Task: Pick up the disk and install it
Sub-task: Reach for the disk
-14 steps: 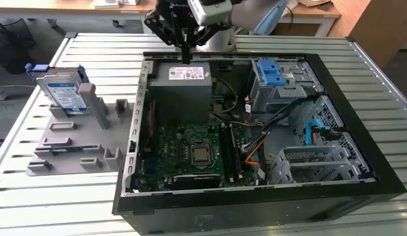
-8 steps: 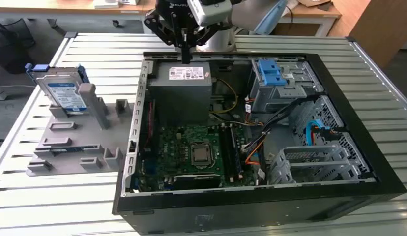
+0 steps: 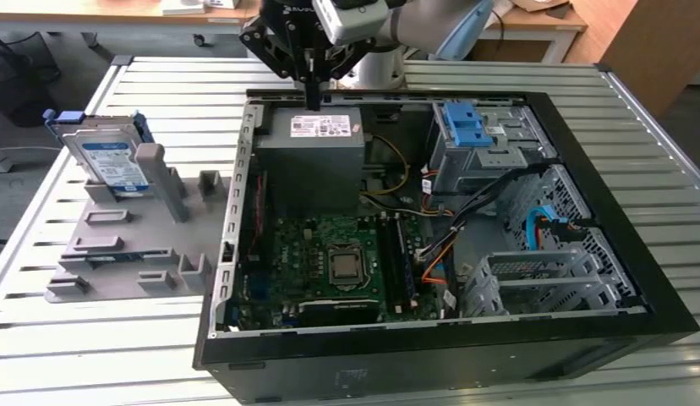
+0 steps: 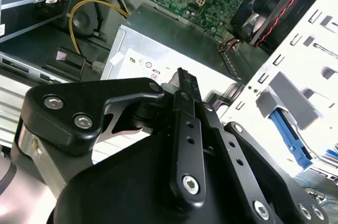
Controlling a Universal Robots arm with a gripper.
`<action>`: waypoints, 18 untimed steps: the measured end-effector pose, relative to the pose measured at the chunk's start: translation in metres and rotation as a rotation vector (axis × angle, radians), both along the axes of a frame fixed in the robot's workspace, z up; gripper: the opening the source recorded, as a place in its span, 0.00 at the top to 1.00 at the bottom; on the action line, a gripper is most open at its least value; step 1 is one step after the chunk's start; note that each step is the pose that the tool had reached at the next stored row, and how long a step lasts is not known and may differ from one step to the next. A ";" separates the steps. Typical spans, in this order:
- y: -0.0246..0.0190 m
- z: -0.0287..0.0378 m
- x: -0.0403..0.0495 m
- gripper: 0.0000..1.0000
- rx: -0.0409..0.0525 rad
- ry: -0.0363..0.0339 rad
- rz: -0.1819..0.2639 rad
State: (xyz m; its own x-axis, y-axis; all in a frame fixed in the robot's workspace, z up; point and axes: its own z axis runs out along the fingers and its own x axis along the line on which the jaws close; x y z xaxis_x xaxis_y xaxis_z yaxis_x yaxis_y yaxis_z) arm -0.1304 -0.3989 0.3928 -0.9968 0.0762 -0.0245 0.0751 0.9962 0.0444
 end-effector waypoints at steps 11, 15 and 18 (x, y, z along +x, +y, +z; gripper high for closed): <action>0.0000 -0.0005 -0.0083 0.89 0.0000 0.0000 0.000; 0.0000 -0.0007 -0.0108 0.89 -0.0001 0.0001 0.000; 0.0000 -0.0008 -0.0126 0.89 -0.0001 0.0000 0.000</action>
State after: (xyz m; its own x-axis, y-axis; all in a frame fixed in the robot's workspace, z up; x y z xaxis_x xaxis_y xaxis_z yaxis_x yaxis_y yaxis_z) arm -0.1430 -0.3989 0.3920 -0.9968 0.0762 -0.0245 0.0751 0.9962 0.0443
